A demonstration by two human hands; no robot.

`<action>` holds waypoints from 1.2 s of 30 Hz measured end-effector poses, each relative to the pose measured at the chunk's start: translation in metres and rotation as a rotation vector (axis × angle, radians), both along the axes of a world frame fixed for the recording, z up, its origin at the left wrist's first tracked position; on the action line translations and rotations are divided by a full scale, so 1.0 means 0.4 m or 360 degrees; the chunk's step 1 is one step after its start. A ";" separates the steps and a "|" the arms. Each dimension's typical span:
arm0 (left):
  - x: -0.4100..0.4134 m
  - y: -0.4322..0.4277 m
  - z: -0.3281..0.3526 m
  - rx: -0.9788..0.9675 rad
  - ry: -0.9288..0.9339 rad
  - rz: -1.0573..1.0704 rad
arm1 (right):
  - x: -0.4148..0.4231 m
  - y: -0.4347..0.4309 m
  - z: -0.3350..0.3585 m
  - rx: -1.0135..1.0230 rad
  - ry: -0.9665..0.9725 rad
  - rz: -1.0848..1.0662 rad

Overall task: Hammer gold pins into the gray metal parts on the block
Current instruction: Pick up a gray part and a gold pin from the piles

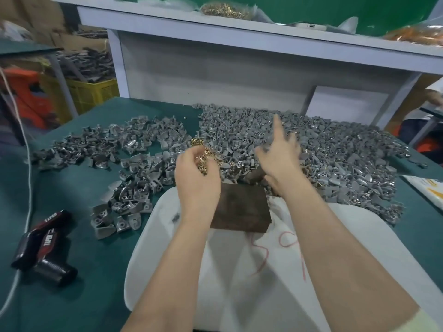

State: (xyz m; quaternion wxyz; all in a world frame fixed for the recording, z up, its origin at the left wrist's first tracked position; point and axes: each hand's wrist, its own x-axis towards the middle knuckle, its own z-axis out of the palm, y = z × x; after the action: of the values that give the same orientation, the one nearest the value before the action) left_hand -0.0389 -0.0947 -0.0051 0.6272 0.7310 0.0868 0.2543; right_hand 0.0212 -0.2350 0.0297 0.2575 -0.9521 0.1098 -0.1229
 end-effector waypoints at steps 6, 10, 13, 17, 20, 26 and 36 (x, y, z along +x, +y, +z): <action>0.013 0.032 -0.001 -0.0763 -0.0013 0.0282 | 0.001 0.207 -0.045 -0.0380 0.0074 0.1000; 0.018 0.041 -0.008 -0.1007 0.0015 0.0356 | 0.046 0.313 -0.088 -0.0756 0.0339 0.1150; 0.020 0.039 -0.013 -0.0983 0.0023 0.0356 | 0.066 0.324 -0.094 -0.0684 0.0346 0.1103; 0.021 0.035 -0.016 -0.0851 0.0010 0.0263 | 0.039 0.277 -0.055 -0.0069 0.0095 0.0879; 0.020 0.025 -0.010 -0.0734 -0.0008 0.0088 | -0.002 0.213 -0.005 0.0393 -0.0097 0.0811; 0.002 0.012 0.013 -0.0430 -0.0142 -0.0138 | -0.088 0.141 0.048 0.0655 -0.0183 0.0855; -0.004 0.015 0.019 -0.0521 -0.0155 -0.0151 | -0.104 0.121 0.039 0.0852 -0.0227 0.0847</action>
State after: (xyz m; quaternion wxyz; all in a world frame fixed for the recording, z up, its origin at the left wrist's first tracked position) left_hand -0.0405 -0.0887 0.0026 0.7526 0.6092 0.0620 0.2421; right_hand -0.0203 -0.1866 0.0453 0.5268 -0.8355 -0.1311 -0.0846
